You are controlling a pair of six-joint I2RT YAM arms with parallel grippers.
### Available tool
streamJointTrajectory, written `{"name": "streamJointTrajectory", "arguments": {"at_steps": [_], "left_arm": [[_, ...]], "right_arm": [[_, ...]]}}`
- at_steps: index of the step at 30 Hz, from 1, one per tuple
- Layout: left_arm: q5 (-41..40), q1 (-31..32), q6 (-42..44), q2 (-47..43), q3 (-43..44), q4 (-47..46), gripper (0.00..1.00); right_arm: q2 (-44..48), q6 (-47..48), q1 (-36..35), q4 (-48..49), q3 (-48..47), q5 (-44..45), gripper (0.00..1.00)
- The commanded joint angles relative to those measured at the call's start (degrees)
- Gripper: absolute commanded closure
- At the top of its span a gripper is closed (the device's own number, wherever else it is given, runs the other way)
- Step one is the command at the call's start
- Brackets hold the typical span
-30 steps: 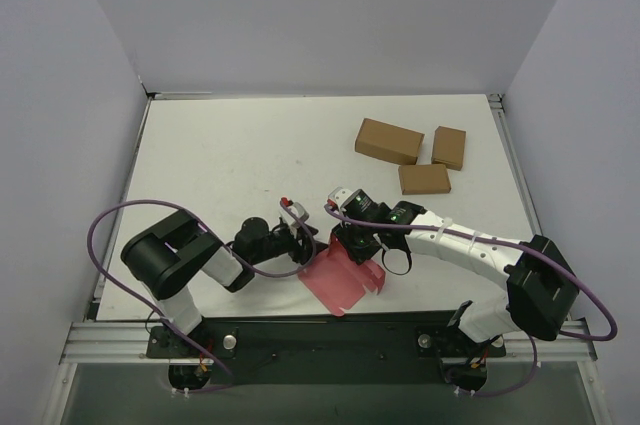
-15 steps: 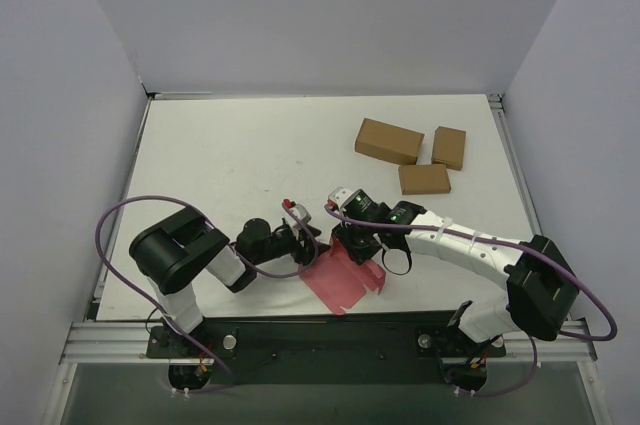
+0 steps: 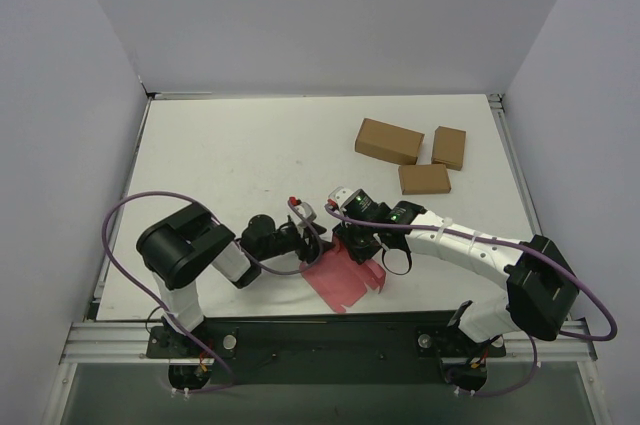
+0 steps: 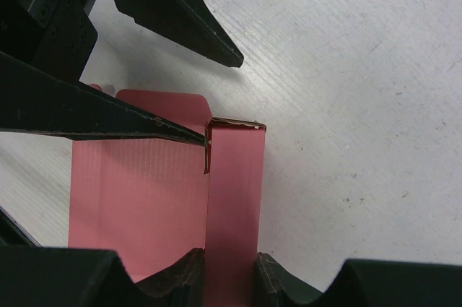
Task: Fold the paper box
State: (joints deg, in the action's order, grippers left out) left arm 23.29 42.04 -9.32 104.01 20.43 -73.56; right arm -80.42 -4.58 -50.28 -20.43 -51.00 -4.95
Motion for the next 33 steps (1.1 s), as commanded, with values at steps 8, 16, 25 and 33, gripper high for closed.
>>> {"name": "streamJointTrajectory", "arguments": {"at_steps": [8,16,25,33], "left_arm": [[0.97,0.41,1.76,1.55,3.13,-7.39,0.41],[0.09,0.67,1.76,2.61,3.66,-8.79,0.45],[-0.35,0.94,1.85,3.92,4.80,-9.76,0.46],[-0.17,0.94,1.76,4.19,5.59,-10.29,0.46]], "right_arm": [[0.53,0.62,-0.26,-0.40,0.55,-1.90,0.82],[0.79,0.62,-0.26,-0.32,0.73,-2.08,0.82],[0.88,0.54,-0.26,-0.05,0.82,-2.34,0.82],[0.88,0.54,-0.17,-0.05,0.82,-2.43,0.82]]}}
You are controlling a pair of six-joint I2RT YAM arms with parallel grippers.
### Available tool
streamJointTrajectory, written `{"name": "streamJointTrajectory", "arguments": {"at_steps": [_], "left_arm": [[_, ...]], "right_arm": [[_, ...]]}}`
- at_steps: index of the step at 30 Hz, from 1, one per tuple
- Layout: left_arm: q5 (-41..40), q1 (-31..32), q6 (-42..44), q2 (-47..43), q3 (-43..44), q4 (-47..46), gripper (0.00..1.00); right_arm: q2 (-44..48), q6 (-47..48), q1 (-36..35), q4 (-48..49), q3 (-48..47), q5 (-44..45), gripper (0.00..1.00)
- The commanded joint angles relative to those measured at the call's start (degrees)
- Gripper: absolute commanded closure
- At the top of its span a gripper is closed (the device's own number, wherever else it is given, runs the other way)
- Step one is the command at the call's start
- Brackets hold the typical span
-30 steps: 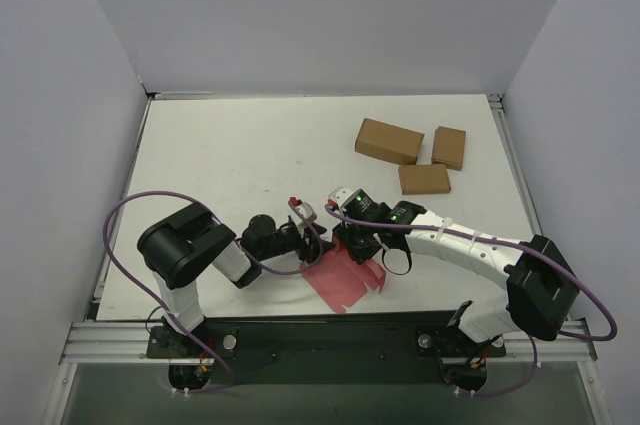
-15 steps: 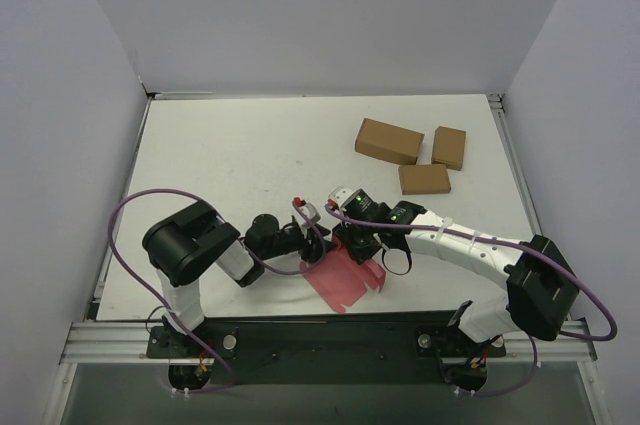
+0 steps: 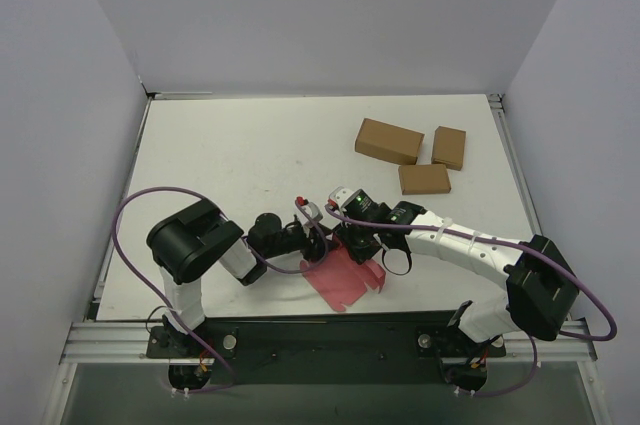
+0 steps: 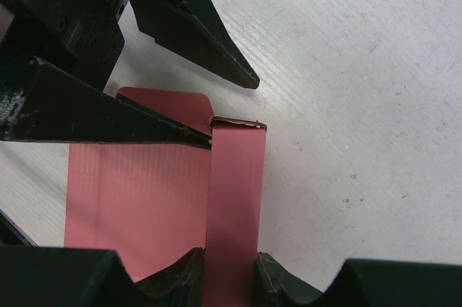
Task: Fold the paper box
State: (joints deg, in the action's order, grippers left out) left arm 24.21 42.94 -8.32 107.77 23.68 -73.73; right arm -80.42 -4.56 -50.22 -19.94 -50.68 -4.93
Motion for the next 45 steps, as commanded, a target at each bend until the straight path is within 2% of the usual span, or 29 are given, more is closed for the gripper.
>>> {"name": "streamJointTrajectory", "arguments": {"at_steps": [1,7,15,29,33,39,45], "left_arm": [[-1.18,0.04,0.84,0.51,2.33,-10.03,0.46],[-0.83,0.13,0.76,1.13,3.04,-10.11,0.48],[-2.93,0.92,-0.12,2.71,2.86,-13.01,0.62],[-15.15,2.77,-4.16,4.12,-0.56,-19.78,0.83],[-17.34,3.11,-4.43,3.59,-0.92,-18.38,0.92],[-23.05,3.82,-5.13,2.71,-1.09,-12.86,0.99],[-29.56,4.78,-5.48,0.78,-0.74,-6.26,1.00]], "right_arm": [[0.88,0.51,-0.32,-0.62,0.49,-2.45,0.82],[0.88,0.51,-0.32,-0.53,0.40,-2.54,0.82],[1.06,0.16,-0.32,-0.62,0.58,-2.37,0.82],[0.79,-1.42,-0.32,-1.15,1.37,-0.87,0.83],[0.79,-1.86,-0.23,-1.06,1.63,-0.26,0.83],[0.71,-2.47,-0.23,-1.41,1.72,0.62,0.83],[0.79,-3.17,-0.15,-1.76,2.07,0.97,0.83]]}}
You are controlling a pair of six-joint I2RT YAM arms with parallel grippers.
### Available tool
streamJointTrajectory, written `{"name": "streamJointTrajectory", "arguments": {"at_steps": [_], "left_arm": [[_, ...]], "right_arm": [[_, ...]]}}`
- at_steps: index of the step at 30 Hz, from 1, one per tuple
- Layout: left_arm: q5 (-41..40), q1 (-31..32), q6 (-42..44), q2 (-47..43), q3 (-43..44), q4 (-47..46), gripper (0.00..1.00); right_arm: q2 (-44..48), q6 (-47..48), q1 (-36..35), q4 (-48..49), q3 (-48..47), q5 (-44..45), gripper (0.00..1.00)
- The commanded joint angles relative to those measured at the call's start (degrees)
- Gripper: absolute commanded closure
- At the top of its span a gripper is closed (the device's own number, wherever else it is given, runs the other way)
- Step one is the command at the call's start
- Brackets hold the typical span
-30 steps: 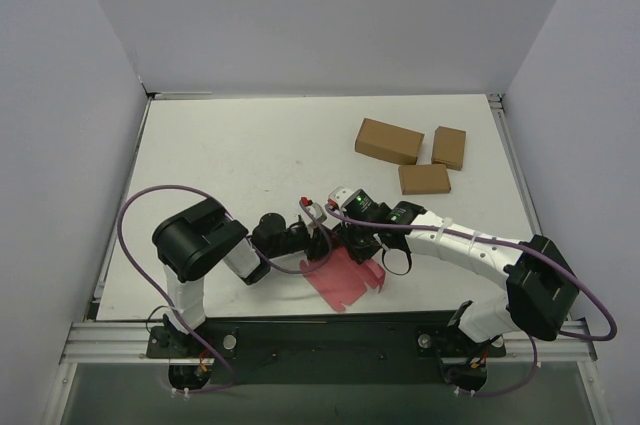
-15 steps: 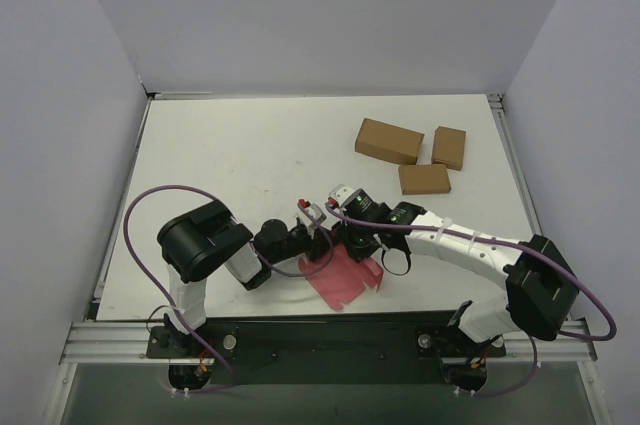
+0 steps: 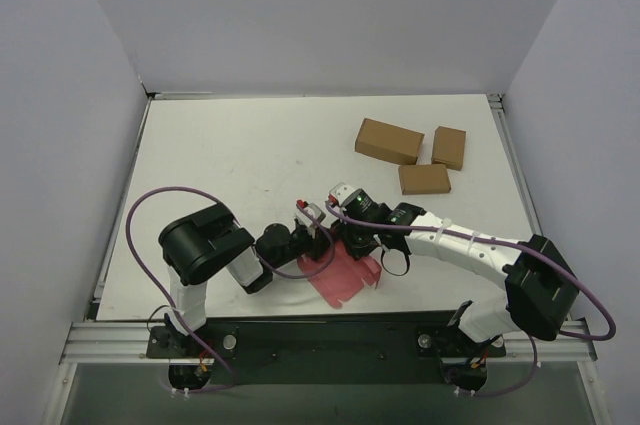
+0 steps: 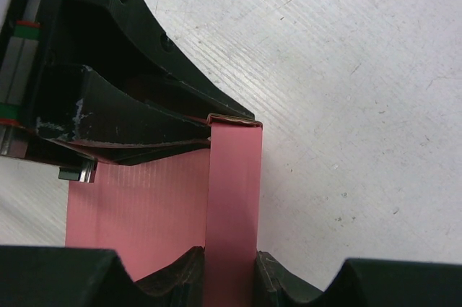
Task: Fold the paper box
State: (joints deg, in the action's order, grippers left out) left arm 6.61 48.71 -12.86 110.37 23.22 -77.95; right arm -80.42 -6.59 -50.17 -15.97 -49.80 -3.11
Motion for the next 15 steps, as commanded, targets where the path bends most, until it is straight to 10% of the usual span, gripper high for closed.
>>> {"name": "streamJointTrajectory", "arguments": {"at_steps": [1,15], "left_arm": [[-14.15,-0.64,-1.11,-2.08,-0.28,-1.33,1.00],[-23.48,0.86,-3.57,-2.88,0.51,4.91,1.00]], "right_arm": [[0.79,-1.32,-0.28,-5.66,1.28,-0.75,0.83],[1.15,-2.81,-0.28,-5.13,2.43,-0.84,0.84]]}}
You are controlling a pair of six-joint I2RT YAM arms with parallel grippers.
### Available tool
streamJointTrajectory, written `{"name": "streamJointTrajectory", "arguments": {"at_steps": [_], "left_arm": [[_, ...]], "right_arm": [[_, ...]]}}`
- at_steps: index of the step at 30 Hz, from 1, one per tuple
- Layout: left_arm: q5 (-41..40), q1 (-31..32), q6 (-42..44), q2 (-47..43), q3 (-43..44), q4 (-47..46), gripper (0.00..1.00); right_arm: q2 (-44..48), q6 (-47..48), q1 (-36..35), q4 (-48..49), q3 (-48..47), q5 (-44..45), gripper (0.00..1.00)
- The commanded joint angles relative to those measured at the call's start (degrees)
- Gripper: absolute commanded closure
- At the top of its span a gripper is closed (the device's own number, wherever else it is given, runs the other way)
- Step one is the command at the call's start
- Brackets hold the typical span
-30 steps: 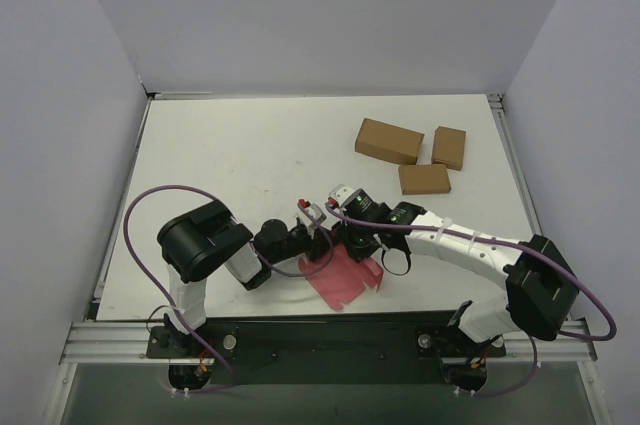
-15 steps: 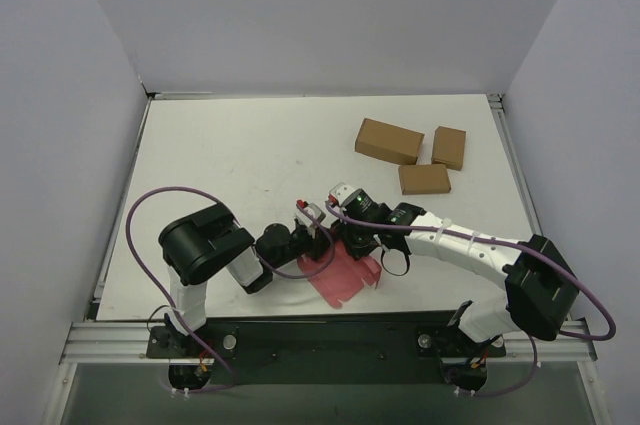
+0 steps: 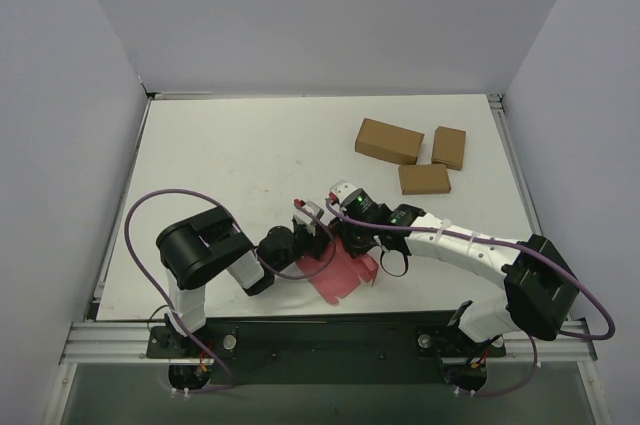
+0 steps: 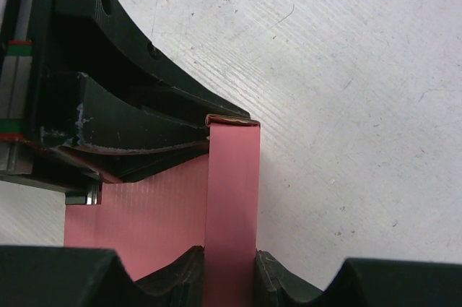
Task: Fold the paper box
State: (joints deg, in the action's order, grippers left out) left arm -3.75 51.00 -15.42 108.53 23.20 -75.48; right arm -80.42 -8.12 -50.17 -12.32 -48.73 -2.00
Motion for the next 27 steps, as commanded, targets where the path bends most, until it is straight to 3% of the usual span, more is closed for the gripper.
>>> {"name": "streamJointTrajectory", "arguments": {"at_steps": [1,16,22,27], "left_arm": [[-14.00,-1.17,-0.84,-1.30,0.62,2.97,1.00],[-23.23,1.55,2.32,-2.89,3.87,13.34,1.00],[-17.62,2.96,7.41,-0.52,1.15,1.85,1.00],[-5.25,4.28,13.39,2.12,-3.33,-14.14,1.00]], "right_arm": [[0.97,-1.28,-0.19,-8.69,1.44,-2.04,0.84],[1.32,-1.37,-0.28,-8.25,1.88,-2.57,0.84],[1.15,-1.37,-0.19,-8.16,2.15,-2.66,0.84],[1.58,-1.11,-0.01,-7.90,2.32,-2.48,0.83]]}}
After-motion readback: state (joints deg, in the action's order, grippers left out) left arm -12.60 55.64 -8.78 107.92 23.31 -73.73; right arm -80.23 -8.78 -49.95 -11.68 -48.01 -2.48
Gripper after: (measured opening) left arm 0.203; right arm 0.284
